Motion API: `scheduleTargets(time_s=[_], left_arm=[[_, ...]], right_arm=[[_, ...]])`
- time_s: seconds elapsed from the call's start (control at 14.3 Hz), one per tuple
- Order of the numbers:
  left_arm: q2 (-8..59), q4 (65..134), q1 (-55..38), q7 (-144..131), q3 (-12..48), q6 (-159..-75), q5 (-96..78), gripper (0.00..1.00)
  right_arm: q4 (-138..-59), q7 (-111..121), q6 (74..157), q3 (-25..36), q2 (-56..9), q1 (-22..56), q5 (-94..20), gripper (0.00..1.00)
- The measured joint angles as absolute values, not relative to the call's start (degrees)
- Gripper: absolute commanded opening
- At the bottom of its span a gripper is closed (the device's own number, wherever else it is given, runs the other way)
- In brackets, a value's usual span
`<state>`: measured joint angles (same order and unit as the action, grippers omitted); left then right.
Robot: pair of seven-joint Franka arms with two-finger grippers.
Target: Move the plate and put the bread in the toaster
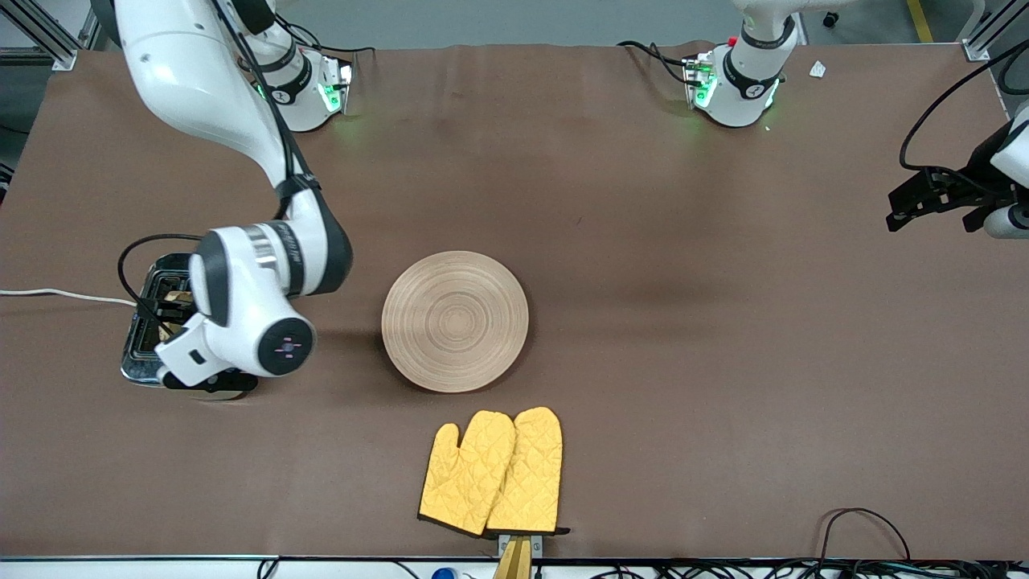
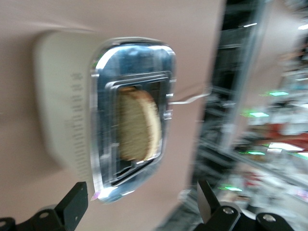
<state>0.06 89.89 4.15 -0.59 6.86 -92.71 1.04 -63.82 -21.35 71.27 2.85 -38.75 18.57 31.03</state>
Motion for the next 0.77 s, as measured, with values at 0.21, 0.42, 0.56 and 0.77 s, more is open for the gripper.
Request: scheduleTargets(time_s=[0.21,0.42,0.56,0.77], left_arm=[[0.08,89.88,4.12,-2.38,6.92,-92.65,1.04,1.0],[0.08,89.86,4.1,-2.4,6.99,-92.64,1.04,1.0],[0.08,89.86,4.1,-2.4,6.99,-92.64,1.04,1.0],[0.08,89.86,4.1,-2.4,7.0,-92.63,1.04,1.0]], right_arm=[[-61.58,-21.59,74.14,3.06,-30.23,12.06,16.88,1.0],[-61.8,-21.52,74.98,2.95,-23.27,7.0,7.44,1.0],[-64.12,-21.22,77.11,2.94,-19.4,4.52,3.52,1.0],[-75.29,-21.05,84.71,2.74,-10.29,3.9,2.56,1.0]])
